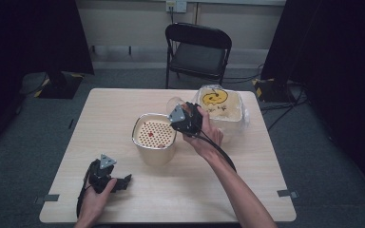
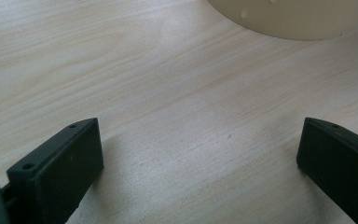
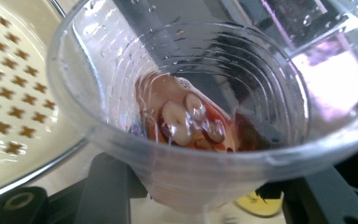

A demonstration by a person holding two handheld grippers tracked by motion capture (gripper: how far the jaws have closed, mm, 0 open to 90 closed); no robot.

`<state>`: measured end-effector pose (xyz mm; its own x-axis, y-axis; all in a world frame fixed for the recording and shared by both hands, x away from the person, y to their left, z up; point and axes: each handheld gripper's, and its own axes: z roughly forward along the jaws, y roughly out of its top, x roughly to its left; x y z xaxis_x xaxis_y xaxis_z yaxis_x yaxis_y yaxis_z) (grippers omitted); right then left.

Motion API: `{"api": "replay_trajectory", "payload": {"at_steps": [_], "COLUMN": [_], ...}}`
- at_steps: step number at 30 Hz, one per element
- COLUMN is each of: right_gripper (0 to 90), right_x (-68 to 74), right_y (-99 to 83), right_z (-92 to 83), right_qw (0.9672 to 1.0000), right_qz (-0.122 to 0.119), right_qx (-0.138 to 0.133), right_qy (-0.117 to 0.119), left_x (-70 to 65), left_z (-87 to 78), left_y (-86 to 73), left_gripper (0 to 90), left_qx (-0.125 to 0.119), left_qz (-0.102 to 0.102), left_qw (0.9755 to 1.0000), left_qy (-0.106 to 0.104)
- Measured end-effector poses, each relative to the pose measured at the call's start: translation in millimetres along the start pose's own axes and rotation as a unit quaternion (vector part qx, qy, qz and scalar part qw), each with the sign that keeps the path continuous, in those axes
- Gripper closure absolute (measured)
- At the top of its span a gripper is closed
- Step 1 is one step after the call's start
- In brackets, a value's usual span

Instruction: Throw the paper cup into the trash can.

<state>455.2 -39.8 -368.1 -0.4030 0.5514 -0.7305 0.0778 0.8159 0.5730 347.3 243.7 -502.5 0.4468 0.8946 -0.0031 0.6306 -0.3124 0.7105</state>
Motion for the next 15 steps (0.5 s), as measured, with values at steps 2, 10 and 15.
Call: {"api": "replay_trajectory", "payload": {"at_steps": [2, 10, 15], "right_gripper": [51.2, 51.5, 52.0], "right_x": [0.3, 12.9, 19.4], "right_y": [4.0, 14.6, 15.2], "right_z": [-0.3, 0.9, 6.4], "right_qw": [0.9994, 0.9861, 0.9754], "right_qz": [-0.032, -0.146, -0.197], "right_qx": [0.0, 0.018, 0.021], "right_qy": [-0.015, -0.078, -0.095], "left_x": [0.0, -0.1, 0.0], "left_z": [0.0, 0.0, 0.0], "left_y": [0.0, 0.0, 0.0], "left_gripper": [0.0, 0.0, 0.0], "left_qx": [0.0, 0.0, 0.0], "left_qz": [0.0, 0.0, 0.0], "left_qw": [1.0, 1.0, 1.0], "left_qy": [-0.001, 0.0, 0.0]}}
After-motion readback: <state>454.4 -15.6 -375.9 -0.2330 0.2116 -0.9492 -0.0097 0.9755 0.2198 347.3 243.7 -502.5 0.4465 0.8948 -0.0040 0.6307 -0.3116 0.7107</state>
